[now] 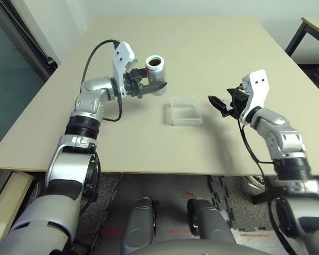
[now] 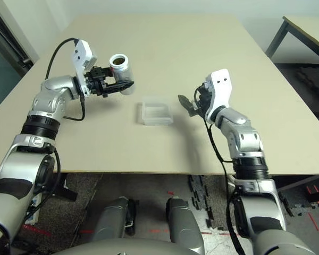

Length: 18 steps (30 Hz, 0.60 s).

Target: Pour the medicine from the bottle into the box.

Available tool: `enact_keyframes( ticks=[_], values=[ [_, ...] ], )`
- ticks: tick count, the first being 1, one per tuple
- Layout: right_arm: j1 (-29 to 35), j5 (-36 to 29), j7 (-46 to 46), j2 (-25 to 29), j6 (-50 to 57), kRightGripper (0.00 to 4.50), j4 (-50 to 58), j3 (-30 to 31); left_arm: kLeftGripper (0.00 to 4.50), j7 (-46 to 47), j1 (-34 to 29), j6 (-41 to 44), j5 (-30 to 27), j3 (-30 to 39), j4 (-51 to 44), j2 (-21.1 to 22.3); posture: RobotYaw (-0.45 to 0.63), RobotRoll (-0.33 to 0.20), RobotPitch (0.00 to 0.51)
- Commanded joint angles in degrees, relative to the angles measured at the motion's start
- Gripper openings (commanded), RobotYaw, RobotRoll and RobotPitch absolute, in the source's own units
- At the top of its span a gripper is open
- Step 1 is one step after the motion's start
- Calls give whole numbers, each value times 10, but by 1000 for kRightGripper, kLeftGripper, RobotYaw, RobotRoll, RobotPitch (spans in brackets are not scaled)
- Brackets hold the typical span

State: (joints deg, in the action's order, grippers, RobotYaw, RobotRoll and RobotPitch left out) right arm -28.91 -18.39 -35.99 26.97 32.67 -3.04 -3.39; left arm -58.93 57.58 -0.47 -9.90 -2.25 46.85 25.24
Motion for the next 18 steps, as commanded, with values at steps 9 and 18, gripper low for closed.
enact_keyframes(
  ticks=[9,18],
  values=[
    [-43,-7,-118,91,32,4500,23,36,2666,99,41,-125,114,-22,168,28,-20,0,78],
    [-65,-8,-172,129,54,4500,41,64,2666,219,75,-134,183,-37,246,32,-22,0,76]
  ],
)
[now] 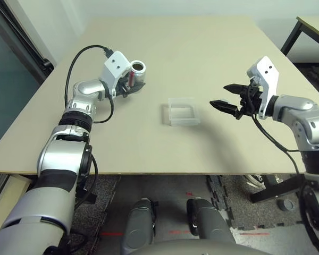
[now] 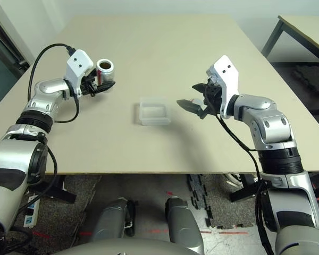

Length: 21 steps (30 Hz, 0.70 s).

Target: Pour the medicine from the bottle into the box.

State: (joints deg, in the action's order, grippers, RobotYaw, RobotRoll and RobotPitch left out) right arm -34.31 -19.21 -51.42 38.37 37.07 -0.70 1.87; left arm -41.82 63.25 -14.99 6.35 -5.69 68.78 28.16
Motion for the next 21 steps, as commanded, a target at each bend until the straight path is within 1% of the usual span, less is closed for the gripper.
enact_keyframes(
  ticks=[1,3,6,12,16,21],
  values=[
    [-13,-1,-19,17,14,4500,20,12,2666,66,21,22,16,6,35,-3,-26,0,75],
    [-15,-2,-20,19,18,4500,21,11,2666,90,26,45,1,26,47,-14,-29,0,75],
    [-15,-1,-20,20,20,4500,23,9,2666,122,29,84,-37,75,57,-37,-38,0,73],
    [-7,1,-19,26,28,4500,32,6,2666,182,17,123,-97,160,63,-83,-56,0,72],
    [-3,-1,-20,31,34,4500,39,6,2666,202,5,126,-109,183,63,-102,-62,0,74],
    [4,-5,-27,38,42,4500,49,9,2666,217,-9,129,-106,189,65,-113,-66,0,78]
  ],
)
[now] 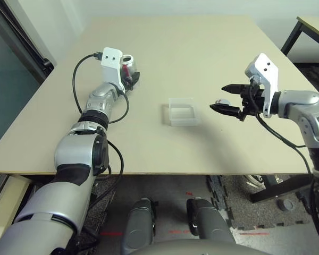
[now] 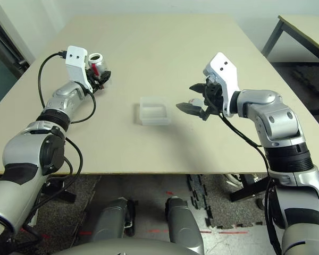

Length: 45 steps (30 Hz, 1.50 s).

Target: Pour the medicine from the bottle into the box.

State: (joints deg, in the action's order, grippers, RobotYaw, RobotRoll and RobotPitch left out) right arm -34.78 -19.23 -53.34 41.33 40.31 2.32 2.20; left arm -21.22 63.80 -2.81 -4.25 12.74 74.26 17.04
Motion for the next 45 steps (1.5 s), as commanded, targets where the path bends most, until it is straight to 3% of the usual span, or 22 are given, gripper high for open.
enact_keyframes(
  ticks=[1,9,19,26,34,45],
  values=[
    [11,-6,-10,10,11,4500,20,6,2666,13,-17,8,3,2,11,-2,-66,0,78],
    [21,-6,-13,14,14,4500,25,4,2666,-9,-11,-18,87,-79,13,21,-75,0,78],
    [17,-4,-5,4,11,4500,20,3,2666,-34,79,-136,283,-280,18,29,-76,0,73],
    [15,-6,8,-5,12,4500,26,1,2666,54,144,-203,505,-504,33,9,-120,0,66],
    [20,-11,30,-21,19,4500,42,-6,2666,207,192,-204,699,-699,46,-27,-162,0,68],
    [22,-15,48,-36,19,4500,44,-6,2666,248,232,-179,756,-752,56,-44,-156,0,75]
  ],
)
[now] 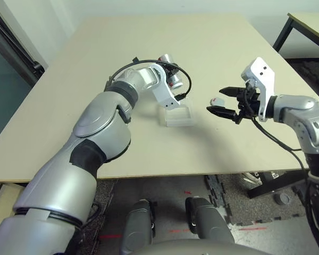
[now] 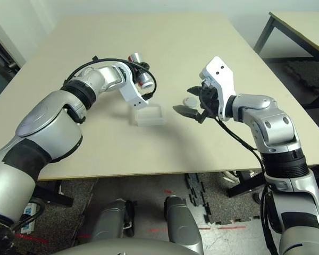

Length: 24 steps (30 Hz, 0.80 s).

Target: Pour the medicine from the bottle into the box.

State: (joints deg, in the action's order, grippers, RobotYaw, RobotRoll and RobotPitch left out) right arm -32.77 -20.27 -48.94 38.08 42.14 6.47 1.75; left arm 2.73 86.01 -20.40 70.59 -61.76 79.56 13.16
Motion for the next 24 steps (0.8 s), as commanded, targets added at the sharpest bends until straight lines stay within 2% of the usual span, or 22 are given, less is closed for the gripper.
enact_keyframes(
  ticks=[1,7,11,14,18,24],
  values=[
    [-1,-4,5,-6,-1,4500,-1,0,2666,2,7,-6,0,0,3,-6,-153,0,74],
    [-6,-1,5,-13,-5,4500,-9,2,2666,-7,-5,-28,-22,20,2,-11,-146,0,76],
    [-6,-1,4,-14,-7,4500,-10,4,2666,-40,-15,-42,-69,67,3,-9,-148,0,80],
    [-5,-1,5,-15,-6,4500,-9,4,2666,-89,-27,-47,-148,145,3,-5,-155,0,82],
    [-4,-2,7,-17,-5,4500,-7,4,2666,-165,-55,-8,-301,305,0,2,-152,0,84],
    [-5,-1,6,-20,-5,4500,-10,6,2666,-210,-96,37,-442,463,-13,14,-135,0,82]
  ],
)
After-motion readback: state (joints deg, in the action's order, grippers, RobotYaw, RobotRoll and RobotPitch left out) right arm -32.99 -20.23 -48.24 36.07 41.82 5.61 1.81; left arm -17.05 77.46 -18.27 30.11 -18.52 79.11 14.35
